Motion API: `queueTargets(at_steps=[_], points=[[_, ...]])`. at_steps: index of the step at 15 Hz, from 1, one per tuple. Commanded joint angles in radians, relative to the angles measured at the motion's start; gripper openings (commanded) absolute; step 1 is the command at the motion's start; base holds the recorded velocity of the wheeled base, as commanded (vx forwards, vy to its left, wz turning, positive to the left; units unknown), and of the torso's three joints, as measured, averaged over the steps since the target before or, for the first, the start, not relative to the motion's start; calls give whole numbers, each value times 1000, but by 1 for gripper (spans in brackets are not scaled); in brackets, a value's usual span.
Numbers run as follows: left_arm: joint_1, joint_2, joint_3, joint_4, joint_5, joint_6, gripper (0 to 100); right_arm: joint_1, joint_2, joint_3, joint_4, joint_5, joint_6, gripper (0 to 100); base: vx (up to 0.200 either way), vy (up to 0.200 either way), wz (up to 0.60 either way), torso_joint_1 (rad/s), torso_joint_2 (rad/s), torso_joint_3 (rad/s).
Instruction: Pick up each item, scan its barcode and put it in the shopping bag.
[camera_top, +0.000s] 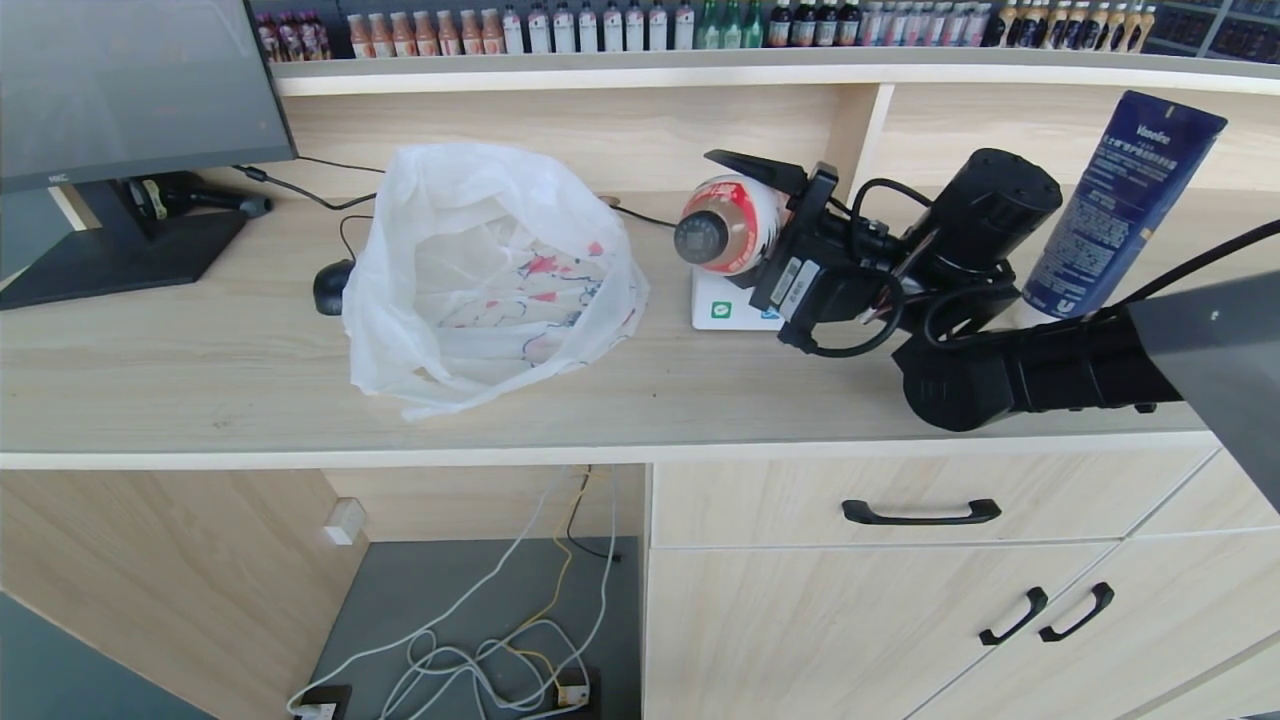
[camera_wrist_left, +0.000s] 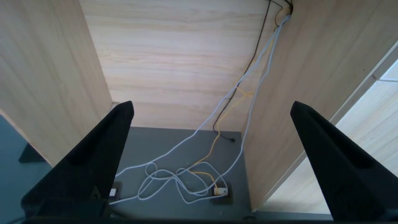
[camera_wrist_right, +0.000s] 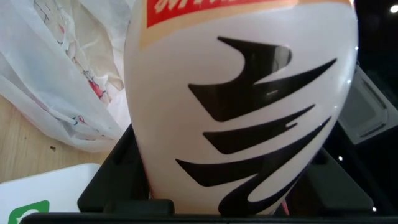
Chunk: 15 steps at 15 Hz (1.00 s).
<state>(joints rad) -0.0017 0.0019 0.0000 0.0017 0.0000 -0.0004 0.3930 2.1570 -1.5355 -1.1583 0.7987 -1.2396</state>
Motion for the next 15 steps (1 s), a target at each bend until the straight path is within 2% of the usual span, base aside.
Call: queueTargets(at_steps=[1,15], points=[[0,0,0,0,0,0,100,1,1,0,-1,0,0,0,0,0,0,0,0,0],[0,0,0,0,0,0,100,1,1,0,0,-1,0,0,0,0,0,0,0,0]])
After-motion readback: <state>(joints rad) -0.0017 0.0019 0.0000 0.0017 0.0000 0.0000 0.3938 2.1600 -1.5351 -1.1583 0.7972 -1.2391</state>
